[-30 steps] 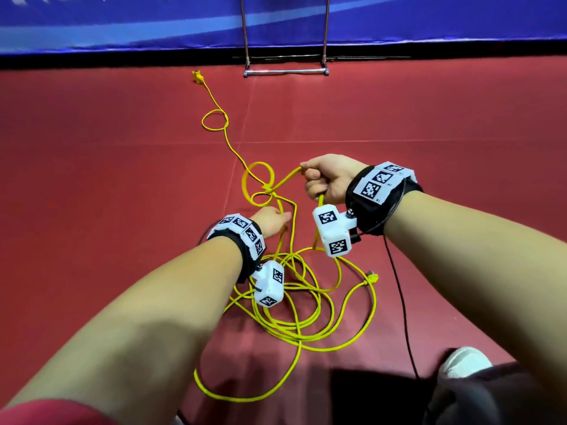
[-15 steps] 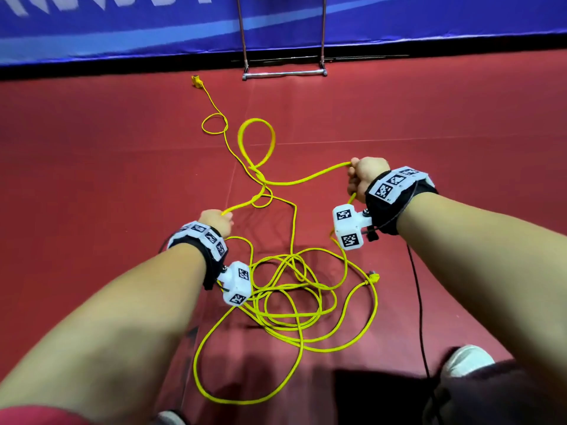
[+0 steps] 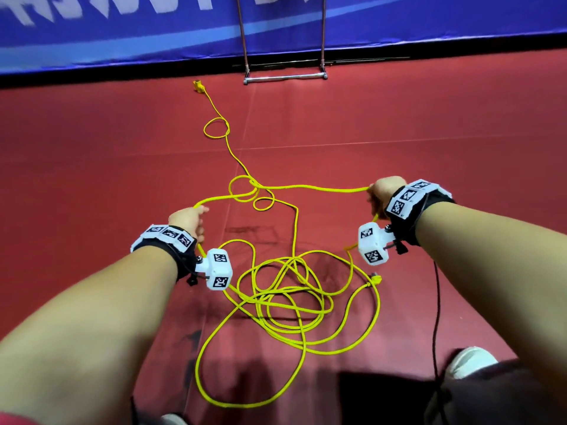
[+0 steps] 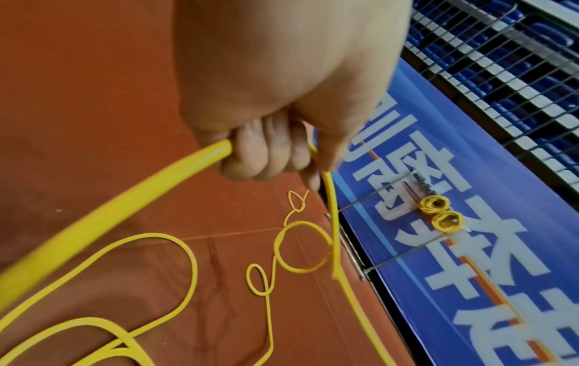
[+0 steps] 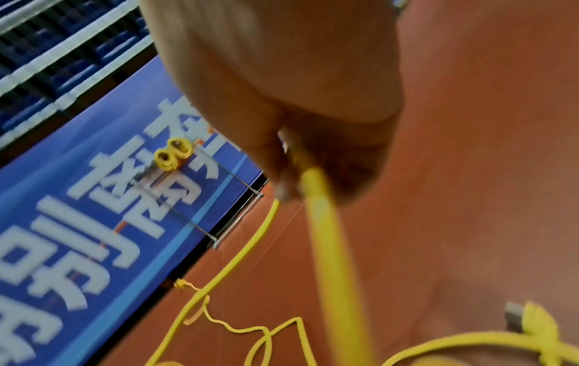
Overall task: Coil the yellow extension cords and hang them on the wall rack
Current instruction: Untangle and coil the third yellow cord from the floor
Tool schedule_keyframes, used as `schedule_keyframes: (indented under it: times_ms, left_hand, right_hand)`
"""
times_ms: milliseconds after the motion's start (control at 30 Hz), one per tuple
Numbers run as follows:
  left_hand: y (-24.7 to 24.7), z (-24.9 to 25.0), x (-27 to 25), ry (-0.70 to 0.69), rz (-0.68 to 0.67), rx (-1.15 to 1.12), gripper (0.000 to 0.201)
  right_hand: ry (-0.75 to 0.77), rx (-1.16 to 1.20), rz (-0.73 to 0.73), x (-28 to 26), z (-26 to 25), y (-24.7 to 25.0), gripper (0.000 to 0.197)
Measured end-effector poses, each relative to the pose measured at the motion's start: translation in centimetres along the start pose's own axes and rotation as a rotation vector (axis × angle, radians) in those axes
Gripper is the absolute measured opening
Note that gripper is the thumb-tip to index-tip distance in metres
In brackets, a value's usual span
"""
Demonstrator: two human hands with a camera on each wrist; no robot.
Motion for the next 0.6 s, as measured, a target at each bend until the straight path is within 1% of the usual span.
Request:
schedule_keyframes:
  times_ms: [33, 67, 100, 133, 167, 200, 233, 267, 300, 333, 367, 433, 500, 567, 600]
  left_hand:
    - [-1.3, 0.8, -0.2, -0.023, -0.088, -0.026, 0.018]
    - [-2.5, 1.9, -0.8, -0.057, -0.179, -0.03, 0.024]
    - [-3.7, 3.0, -1.5, -0.1, -0.256, -0.015, 0.028]
    - [-4.5, 3.9, -2.0, -0.147, -0.292, 0.027, 0.03]
    - [-5.3, 4.7, -2.7, -0.186, -0.313, 0.073, 0.03]
    - [-6.1, 5.2, -3.2, -0.218, -0.332, 0.119, 0.029]
    - [-6.9, 5.6, -3.7, -0.251, -0.361, 0.161, 0.028]
    - [-7.7, 5.9, -4.2, -0.278, -0.387, 0.207, 0.027]
    - [-8.2, 6.3, -4.7, -0.306, -0.408, 0.244, 0.026]
    - [-8.7, 6.8, -5.3, -0.332, -0.425, 0.272, 0.024]
    - [-9.1, 7.3, -5.8, -0.362, -0.442, 0.291, 0.022]
    - [-9.8, 8.3, -7.4, -0.435, -0.493, 0.345, 0.017]
    - [-10.6, 9.4, -9.2, -0.52, -0.556, 0.408, 0.015]
    - [-11.3, 10.6, -11.1, -0.609, -0.621, 0.463, 0.015]
    - [-11.5, 11.1, -11.9, -0.65, -0.649, 0.49, 0.016]
  right_hand:
    - [-0.039, -0.112, -0.054, -0.7, 0.6, -0.6, 0.016]
    - [-0.037, -0.229, -0.073, -0.7, 1.4, -1.0, 0.015]
    - [-0.07, -0.311, -0.083, -0.9, 2.1, -1.3, 0.016]
    - [-0.078, -0.376, -0.093, -1.1, 2.3, -1.8, 0.019]
    - [-0.056, -0.491, -0.099, -1.2, 2.1, -2.2, 0.019]
    - [-0.024, -0.636, -0.092, -1.4, 1.5, -2.6, 0.015]
    - [0.024, -0.773, -0.085, -1.7, 0.7, -3.1, 0.017]
    - [0.093, -0.861, -0.072, -1.6, 0.0, -3.5, 0.037]
    - [0.128, -0.932, -0.083, -1.4, -0.3, -4.1, 0.059]
    - [0.187, -0.988, -0.097, -1.4, -0.8, -4.7, 0.076]
    - [0.227, -1.07, -0.123, -1.4, -0.9, -5.5, 0.088]
    - [0.302, -1.182, -0.179, -1.4, -0.9, -7.3, 0.1]
    - [0.395, -1.23, -0.235, -1.5, -0.8, -9.0, 0.101]
    - [0.464, -1.259, -0.283, -2.3, -0.3, -9.9, 0.091]
    - [0.45, -1.251, -0.28, -2.8, 0.0, -9.8, 0.084]
Point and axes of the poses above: each hand's wrist, its own x-axis towards the middle knuckle, its own y-axis out of the back of the hand, z = x × y, the point moved 7 cm from there along x, towards the middle knuckle, and after that the axes turned 11 degrees about x, right-handed, at the moved point
